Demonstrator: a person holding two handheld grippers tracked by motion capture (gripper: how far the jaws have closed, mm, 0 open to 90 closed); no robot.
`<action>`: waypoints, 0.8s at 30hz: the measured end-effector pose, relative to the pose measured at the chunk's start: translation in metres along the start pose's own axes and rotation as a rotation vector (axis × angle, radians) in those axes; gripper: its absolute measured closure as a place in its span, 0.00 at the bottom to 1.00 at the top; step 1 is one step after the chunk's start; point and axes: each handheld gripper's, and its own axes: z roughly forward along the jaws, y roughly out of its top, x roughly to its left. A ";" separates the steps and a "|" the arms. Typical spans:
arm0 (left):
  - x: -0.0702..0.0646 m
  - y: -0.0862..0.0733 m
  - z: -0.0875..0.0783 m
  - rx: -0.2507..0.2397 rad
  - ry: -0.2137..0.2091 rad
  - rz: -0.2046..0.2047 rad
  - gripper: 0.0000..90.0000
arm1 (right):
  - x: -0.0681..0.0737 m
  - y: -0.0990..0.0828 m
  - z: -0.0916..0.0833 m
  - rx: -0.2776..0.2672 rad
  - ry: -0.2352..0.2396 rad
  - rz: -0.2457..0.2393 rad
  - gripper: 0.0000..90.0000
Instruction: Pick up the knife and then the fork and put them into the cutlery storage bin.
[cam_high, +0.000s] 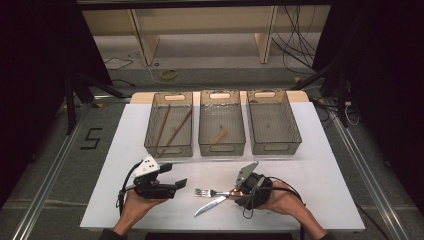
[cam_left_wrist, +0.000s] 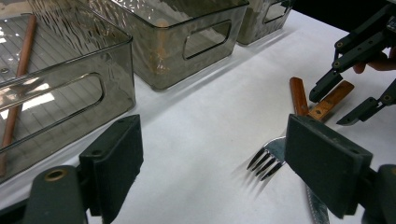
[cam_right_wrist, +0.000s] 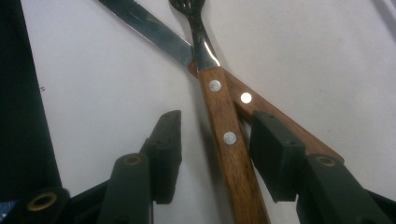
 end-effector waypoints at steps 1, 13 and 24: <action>0.000 -0.001 0.000 0.005 -0.002 0.003 0.21 | 0.000 0.000 0.001 0.000 0.001 -0.001 0.62; -0.002 -0.002 0.000 0.004 0.000 0.016 0.21 | 0.001 0.003 0.003 0.021 0.000 -0.014 0.68; -0.002 -0.003 0.001 0.008 0.001 0.018 0.21 | 0.003 0.007 0.005 0.027 -0.002 -0.041 0.74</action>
